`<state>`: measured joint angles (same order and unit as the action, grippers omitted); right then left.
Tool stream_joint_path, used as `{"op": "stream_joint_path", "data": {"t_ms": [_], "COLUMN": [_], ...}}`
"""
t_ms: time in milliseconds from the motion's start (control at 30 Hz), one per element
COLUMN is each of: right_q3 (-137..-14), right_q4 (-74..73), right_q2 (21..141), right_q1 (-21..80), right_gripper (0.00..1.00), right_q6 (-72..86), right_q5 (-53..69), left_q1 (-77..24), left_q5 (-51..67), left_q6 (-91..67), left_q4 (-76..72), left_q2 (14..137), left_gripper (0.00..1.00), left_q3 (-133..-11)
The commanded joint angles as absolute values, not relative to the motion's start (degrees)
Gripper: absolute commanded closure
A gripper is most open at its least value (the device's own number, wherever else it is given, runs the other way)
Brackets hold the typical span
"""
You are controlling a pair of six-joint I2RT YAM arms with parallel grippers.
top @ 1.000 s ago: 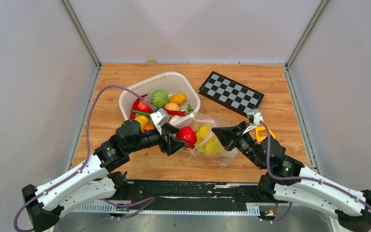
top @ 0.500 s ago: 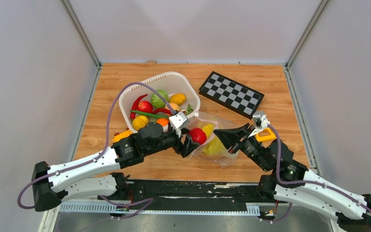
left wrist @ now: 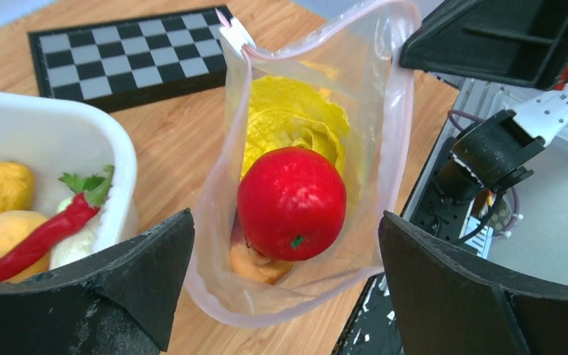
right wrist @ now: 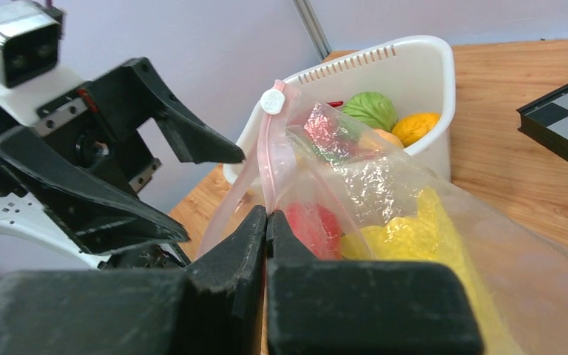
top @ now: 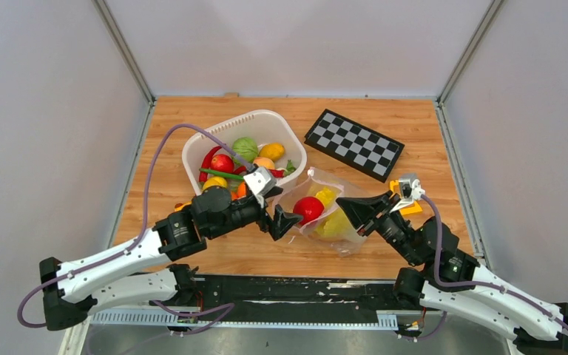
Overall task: Place the food in the zip-top bag and seal the zipper
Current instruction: Place the fake vegetable in the zipper food storage bag, then pick up the fake fruit from the bin.
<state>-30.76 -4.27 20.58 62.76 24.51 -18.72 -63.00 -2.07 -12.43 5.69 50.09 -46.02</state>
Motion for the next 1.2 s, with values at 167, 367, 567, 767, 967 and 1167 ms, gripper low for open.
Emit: {"op": "stream_joint_path", "data": {"t_ms": [167, 367, 567, 767, 967, 1167], "right_q3": [-32.04, -32.19, -32.91, -33.05, -33.07, -32.87], "right_q4": [-5.08, -4.83, -4.61, -4.48, -5.94, -7.07], "right_q2": [20.16, 21.01, 22.70, 22.91, 21.71, 20.03], "right_q1": [62.84, 62.84, 62.84, 62.79, 62.84, 62.84], "right_gripper": [1.00, 1.00, 1.00, 1.00, 1.00, 1.00], "right_q6": [21.16, 20.60, 20.90, 21.44, 21.58, 21.44], "right_q5": [-15.51, -15.53, -14.65, -13.90, -14.55, -15.33], "left_q1": [-63.11, -56.33, -40.05, -29.16, -25.15, -22.61], "left_q5": [-25.56, -33.37, -22.65, -14.94, -10.51, -11.76], "left_q6": [-8.54, -6.44, -9.62, -13.78, -14.71, -16.73], "left_q4": [10.36, 16.99, 18.05, 11.22, 7.53, 2.78], "left_q2": [40.60, 43.27, 48.93, 58.29, 70.01, 79.91], "left_gripper": [0.00, 0.00, 0.00, 0.00, 0.00, 0.00], "left_q3": [-46.18, -48.45, -49.28, -51.14, -55.96, -57.20]}}
